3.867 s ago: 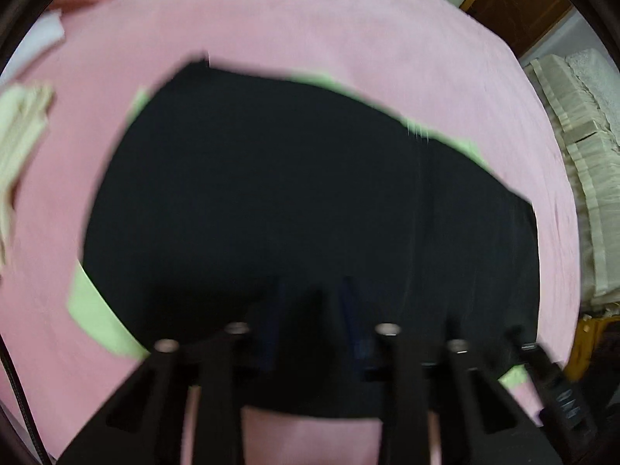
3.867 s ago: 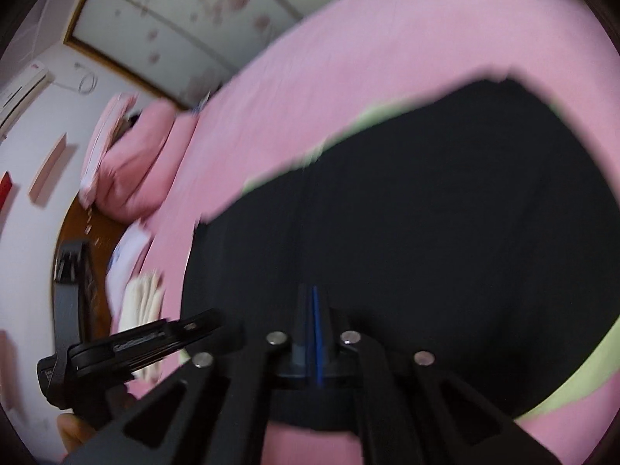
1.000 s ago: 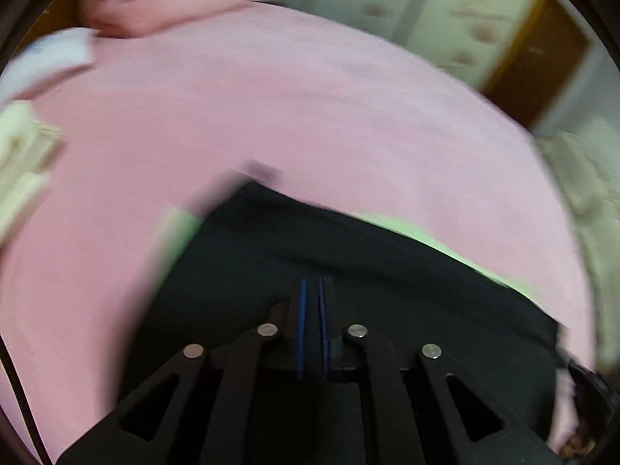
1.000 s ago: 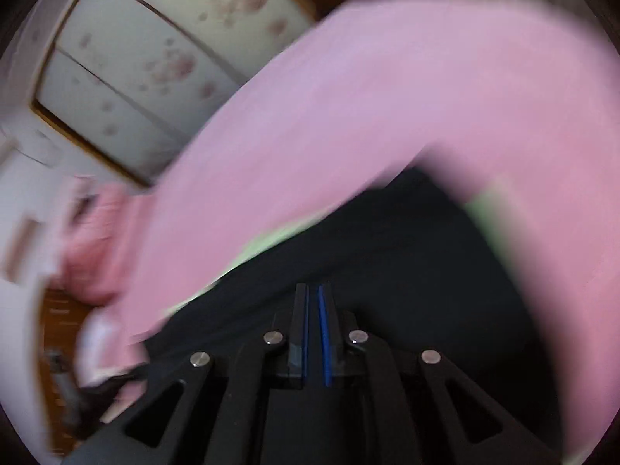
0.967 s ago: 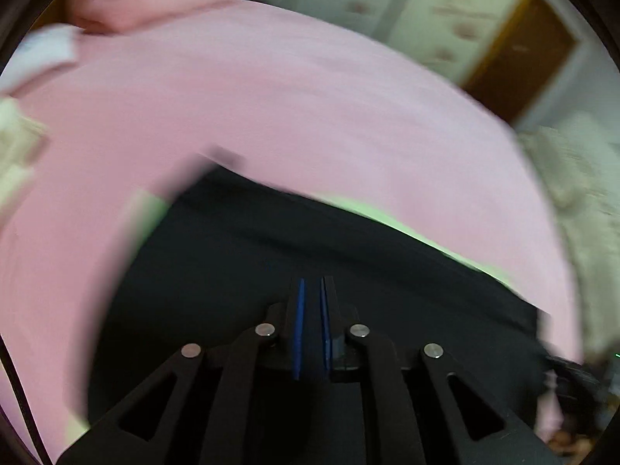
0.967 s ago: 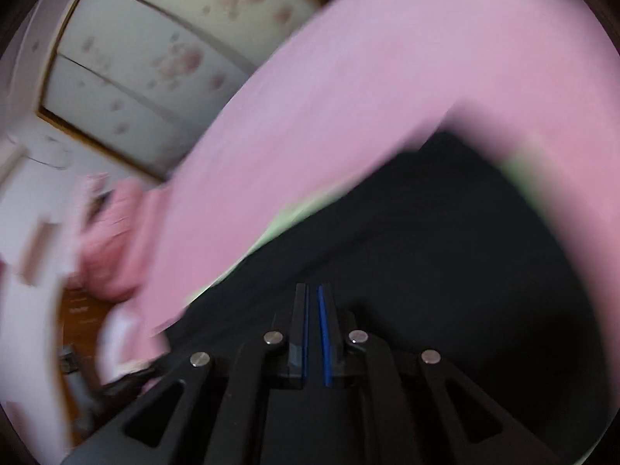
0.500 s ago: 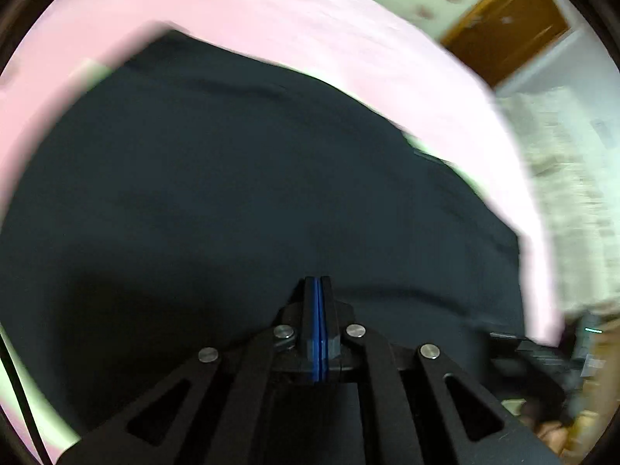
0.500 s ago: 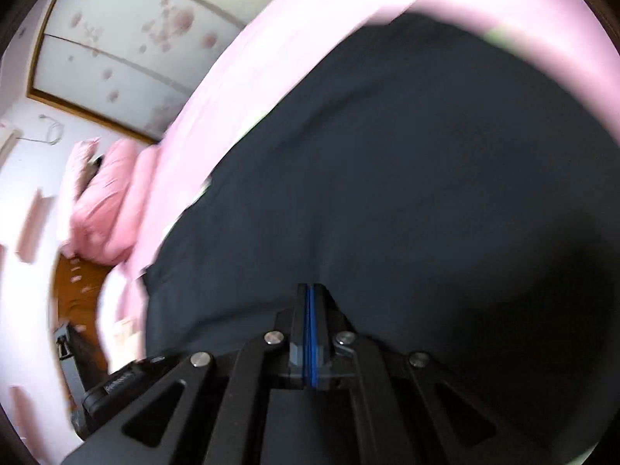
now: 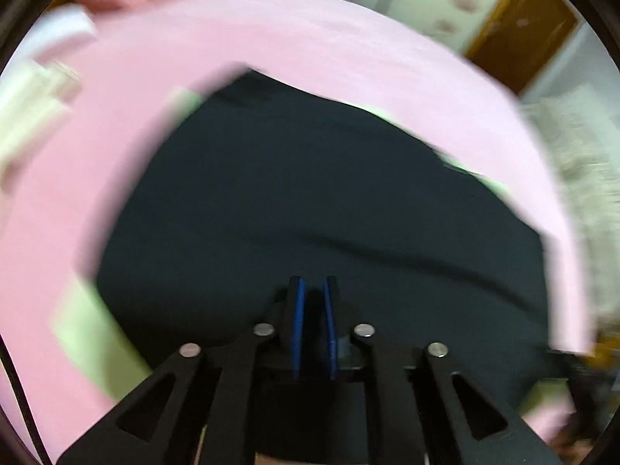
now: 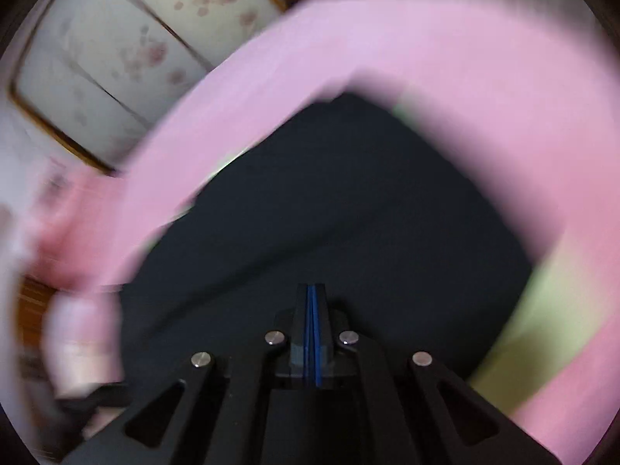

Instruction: Fold large clothes

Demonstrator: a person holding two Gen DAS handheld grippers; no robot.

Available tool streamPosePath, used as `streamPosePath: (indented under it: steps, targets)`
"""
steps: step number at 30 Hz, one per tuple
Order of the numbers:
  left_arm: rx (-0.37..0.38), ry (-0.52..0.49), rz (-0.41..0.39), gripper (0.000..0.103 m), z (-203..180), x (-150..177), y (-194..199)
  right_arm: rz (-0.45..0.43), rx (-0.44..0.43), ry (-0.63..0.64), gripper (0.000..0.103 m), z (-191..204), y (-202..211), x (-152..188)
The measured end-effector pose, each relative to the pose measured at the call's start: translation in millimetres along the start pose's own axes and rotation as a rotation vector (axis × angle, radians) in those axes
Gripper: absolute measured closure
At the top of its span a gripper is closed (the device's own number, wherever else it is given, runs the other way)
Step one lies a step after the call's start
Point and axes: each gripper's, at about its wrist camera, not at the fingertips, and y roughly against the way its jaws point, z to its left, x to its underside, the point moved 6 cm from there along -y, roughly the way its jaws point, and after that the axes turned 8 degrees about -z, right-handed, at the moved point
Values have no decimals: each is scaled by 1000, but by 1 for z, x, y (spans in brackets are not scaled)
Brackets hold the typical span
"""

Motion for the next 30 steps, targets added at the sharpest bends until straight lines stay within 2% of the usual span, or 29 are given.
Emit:
streamPosePath:
  steps: [1, 2, 4, 6, 8, 10, 11, 12, 13, 14, 15, 16, 17, 18, 20, 24, 26, 28, 29, 30]
  targets:
    - [78, 17, 38, 91, -21, 16, 2, 88, -96, -100, 103, 11, -10, 17]
    - [111, 20, 55, 91, -31, 27, 4, 180, -173, -185, 103, 21, -19, 41]
    - [147, 32, 62, 91, -55, 51, 11, 277, -219, -216, 103, 30, -26, 72]
    - [133, 64, 76, 91, -57, 72, 11, 324, -200, -191, 103, 34, -29, 89]
    - [90, 93, 140, 91, -41, 81, -6, 332, -184, -130, 103, 31, -24, 90]
    - [64, 144, 144, 95, -20, 87, -8, 342, -105, -10, 103, 23, -24, 81]
    - [55, 154, 129, 100, -13, 82, -5, 320, -77, 46, 103, 14, -18, 72]
    - [7, 144, 113, 100, 0, 80, 0, 292, -43, 85, 103, 4, -13, 64]
    - [-61, 116, 94, 100, 6, 79, 5, 262, 0, 115, 103, -7, -6, 50]
    - [-135, 72, 72, 100, 30, 67, 6, 237, 54, 129, 103, -22, 0, 35]
    - [-181, 41, 69, 100, 41, 63, 8, 213, 128, 141, 103, -37, 7, 23]
    - [-267, -5, 82, 100, 58, 58, 8, 176, 192, 137, 103, -53, 16, 9]
    - [-310, -30, 95, 100, 70, 54, 8, 139, 260, 120, 103, -70, 26, -6]
    - [-353, -53, 106, 94, 81, 50, 6, 124, 289, 105, 103, -78, 30, -14]
    - [-422, -72, 110, 93, 102, 42, 5, 122, 326, 89, 103, -89, 34, -27]
    - [-373, -13, 135, 94, 112, 39, 2, 119, 478, 222, 103, -76, 31, -26]
    - [-381, -23, 142, 94, 110, 39, 0, 99, 544, 219, 103, -68, 34, -25]
    - [-385, -15, 145, 94, 111, 39, 0, 44, 539, 171, 103, -55, 40, -26]
    - [-385, -12, 147, 94, 95, 39, -12, 17, 503, 146, 103, -46, 42, -26]
    - [-383, -10, 150, 94, 95, 38, -14, 17, 472, 142, 103, -39, 40, -25]
